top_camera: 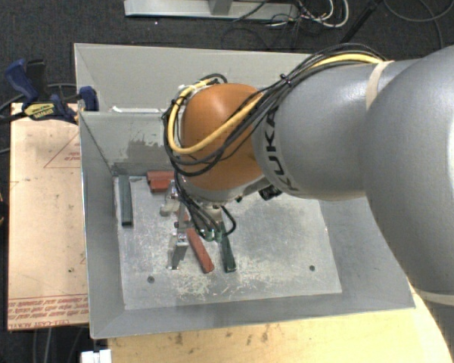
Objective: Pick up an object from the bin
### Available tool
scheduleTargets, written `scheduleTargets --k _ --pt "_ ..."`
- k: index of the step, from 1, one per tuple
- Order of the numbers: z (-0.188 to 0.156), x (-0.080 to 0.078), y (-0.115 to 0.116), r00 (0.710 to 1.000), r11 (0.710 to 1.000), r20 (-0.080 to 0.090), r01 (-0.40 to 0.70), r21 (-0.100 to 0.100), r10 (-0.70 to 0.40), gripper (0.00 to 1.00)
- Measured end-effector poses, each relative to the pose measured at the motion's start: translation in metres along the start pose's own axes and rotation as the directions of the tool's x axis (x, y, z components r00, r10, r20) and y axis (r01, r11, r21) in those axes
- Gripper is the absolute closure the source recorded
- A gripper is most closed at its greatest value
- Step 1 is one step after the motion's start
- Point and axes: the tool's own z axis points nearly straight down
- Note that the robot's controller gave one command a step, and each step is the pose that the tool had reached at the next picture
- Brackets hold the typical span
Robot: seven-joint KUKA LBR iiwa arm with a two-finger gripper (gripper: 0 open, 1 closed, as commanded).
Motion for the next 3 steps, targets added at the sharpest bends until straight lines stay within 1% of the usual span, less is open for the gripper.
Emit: scheduleTargets --k 1,2,3 --pt "-0.004 -0.002 -0.001 1.0 1.0 0.008 -0.004 -0.001 0.004 0.0" --pt "0.032 -0.006 -0.022 0.987 0.987 0.014 -0.162 -0.007 0.162 0.0" --pt "0.049 0.009 -0.048 0.977 0.977 0.009 -0.213 -0.004 0.213 0.0"
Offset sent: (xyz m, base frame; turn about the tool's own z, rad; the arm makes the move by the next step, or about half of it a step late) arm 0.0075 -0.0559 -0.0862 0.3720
